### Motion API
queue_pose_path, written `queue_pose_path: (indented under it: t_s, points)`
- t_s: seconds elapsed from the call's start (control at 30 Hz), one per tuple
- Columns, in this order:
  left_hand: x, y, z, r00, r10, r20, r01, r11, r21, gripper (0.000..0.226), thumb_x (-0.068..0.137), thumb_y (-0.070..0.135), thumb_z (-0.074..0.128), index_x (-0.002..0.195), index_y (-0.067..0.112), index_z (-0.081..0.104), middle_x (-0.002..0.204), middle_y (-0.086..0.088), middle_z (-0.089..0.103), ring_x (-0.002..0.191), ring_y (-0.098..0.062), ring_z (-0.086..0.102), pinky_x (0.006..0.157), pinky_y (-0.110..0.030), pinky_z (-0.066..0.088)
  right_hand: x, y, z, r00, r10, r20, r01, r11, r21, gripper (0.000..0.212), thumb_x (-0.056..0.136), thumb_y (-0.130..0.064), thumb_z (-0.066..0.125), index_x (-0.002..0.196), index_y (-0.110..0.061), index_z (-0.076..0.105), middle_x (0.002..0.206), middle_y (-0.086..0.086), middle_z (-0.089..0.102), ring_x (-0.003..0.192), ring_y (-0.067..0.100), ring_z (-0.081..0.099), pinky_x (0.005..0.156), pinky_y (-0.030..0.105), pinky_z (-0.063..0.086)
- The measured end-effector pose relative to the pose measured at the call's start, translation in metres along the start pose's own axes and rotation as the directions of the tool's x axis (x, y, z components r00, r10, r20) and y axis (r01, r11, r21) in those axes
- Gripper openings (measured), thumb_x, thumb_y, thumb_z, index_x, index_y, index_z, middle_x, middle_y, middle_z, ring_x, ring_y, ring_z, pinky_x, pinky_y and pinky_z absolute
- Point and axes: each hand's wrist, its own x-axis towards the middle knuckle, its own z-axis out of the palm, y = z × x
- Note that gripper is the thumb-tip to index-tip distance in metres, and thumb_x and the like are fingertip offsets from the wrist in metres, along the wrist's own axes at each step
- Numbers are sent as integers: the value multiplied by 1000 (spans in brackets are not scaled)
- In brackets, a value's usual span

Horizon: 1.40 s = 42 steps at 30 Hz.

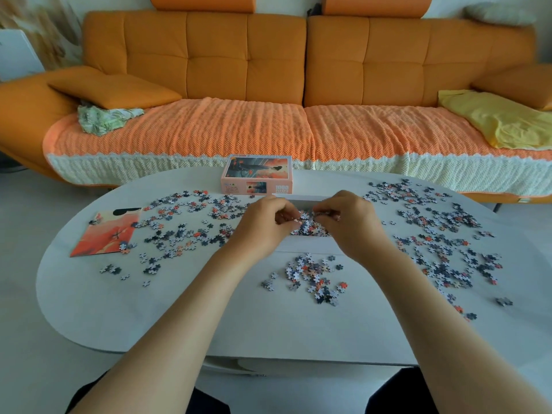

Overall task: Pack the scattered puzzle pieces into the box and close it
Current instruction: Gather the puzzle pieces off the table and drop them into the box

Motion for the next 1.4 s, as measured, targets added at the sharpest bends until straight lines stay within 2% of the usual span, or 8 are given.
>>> queue_pose_path:
  t_s: [0.27,0.4,0.57,0.7,0.87,1.0,1.2,1.4]
  points:
    - [17,-21,12,975,203,88,-221,910,351,17,93,33,62,101,23,72,97,6,65,95,-18,55,86,-39,44,6,19,17,980,-22,199,46,992,-120,25,96,-19,56,116,-21,71,116,0,66,100,19,61,89,31,49]
    - [8,-22,10,949,169,265,-277,849,450,30,97,46,45,111,32,68,109,13,64,105,-14,53,97,-34,28,-2,19,13,971,-63,233,101,983,-156,24,95,-26,53,102,-24,75,103,-9,68,87,12,62,75,31,53]
    - [-1,-25,8,946,206,251,-294,871,394,34,97,40,51,127,28,62,128,14,60,120,-10,49,104,-28,20,-6,20,18,933,18,360,85,960,-268,41,94,-44,35,92,-22,70,98,-7,69,84,15,62,75,35,54]
    - [-11,-24,0,949,298,99,-314,887,339,20,90,29,62,107,22,69,108,11,62,105,-12,54,95,-29,35,-12,15,5,972,-125,198,152,980,-125,23,92,-19,57,107,-21,74,114,-5,68,106,14,60,93,30,49]
    - [-33,-7,-2,959,259,118,-280,931,233,4,89,28,62,92,26,64,91,16,58,82,-4,56,71,-31,52,-29,5,-16,976,-135,170,149,986,-71,35,86,0,51,96,-22,76,90,-11,67,76,3,57,73,22,51]
    - [-48,-3,11,941,135,309,-223,937,270,35,86,53,61,117,35,58,121,19,53,108,-4,53,88,-30,49,-48,10,-17,937,-43,348,107,980,-168,39,87,-7,50,108,-30,73,113,-14,68,98,5,64,90,25,52]
    - [-63,2,39,884,66,463,-230,924,307,92,71,74,60,148,32,31,149,13,27,138,-5,19,115,-33,26,-63,16,-11,883,5,470,137,954,-268,45,89,-2,50,124,-26,65,127,-10,59,114,11,54,99,22,43]
    - [-62,6,50,935,116,334,-195,957,213,63,79,52,69,134,30,48,128,12,46,124,-6,34,105,-34,37,-69,16,-29,902,101,419,-63,993,-104,39,87,-8,54,110,-35,70,105,-12,66,92,4,60,87,25,51]
